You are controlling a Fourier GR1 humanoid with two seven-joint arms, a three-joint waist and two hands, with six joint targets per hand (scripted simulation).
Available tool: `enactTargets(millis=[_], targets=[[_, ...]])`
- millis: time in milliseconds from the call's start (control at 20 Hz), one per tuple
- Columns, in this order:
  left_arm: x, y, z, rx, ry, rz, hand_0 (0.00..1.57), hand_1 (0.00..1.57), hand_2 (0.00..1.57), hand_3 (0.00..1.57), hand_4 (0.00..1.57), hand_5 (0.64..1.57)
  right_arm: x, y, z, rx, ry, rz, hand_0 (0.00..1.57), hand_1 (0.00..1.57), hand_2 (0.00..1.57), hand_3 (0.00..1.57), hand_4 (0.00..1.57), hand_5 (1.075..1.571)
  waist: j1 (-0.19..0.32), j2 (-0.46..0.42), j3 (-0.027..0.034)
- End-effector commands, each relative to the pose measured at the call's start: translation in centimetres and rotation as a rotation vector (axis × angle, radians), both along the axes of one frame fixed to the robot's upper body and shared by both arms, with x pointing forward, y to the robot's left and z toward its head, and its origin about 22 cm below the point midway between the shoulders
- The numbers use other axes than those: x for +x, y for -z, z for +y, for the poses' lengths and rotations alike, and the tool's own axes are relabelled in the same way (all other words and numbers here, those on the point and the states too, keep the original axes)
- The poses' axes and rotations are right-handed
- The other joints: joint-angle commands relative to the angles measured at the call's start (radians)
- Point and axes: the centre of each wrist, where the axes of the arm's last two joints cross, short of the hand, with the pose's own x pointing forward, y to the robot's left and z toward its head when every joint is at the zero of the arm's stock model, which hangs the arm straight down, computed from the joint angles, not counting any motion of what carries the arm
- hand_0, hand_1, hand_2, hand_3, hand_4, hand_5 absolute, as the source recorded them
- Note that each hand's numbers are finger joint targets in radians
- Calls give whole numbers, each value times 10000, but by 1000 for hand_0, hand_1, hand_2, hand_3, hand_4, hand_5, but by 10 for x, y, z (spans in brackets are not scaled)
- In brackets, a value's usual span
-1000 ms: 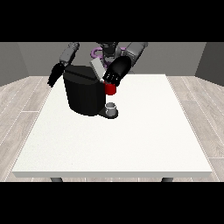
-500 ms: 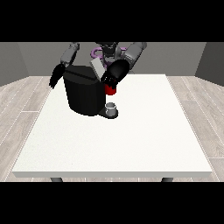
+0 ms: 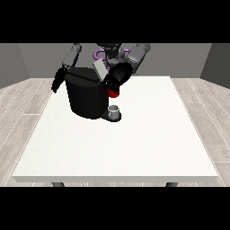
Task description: Insert the coffee pod into the coffee machine and close the lid
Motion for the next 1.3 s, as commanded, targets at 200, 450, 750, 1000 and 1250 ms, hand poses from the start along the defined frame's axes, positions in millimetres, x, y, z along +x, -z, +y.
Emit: enactTargets(millis=[200,450,750,1000,1250], targets=[[0,2,2,663,-490,-499,510,510,776,600,0,1571,-1,6,-7,34,87,-82,0,0,0,0,112,1571,-88,6,-9],[-1,-2,22,469,-700,-404,0,0,587,459,0,1571,-5,5,5,-147,43,-130,0,0,0,0,147,1571,-109,62,-15],[-1,-5,5,768,-305,-315,0,0,432,326,0,1571,9,0,-17,234,457,175,0,0,0,0,171,1571,351,-121,-9],[2,33,13,541,-314,695,0,0,0,151,0,1571,-4,28,-29,307,735,1124,0,0,0,0,0,1571,943,-1043,-11],[1,107,-4,392,51,2285,0,0,0,0,0,1571,-26,66,-65,381,1293,2278,0,0,0,0,0,1571,1445,-2433,-13]])
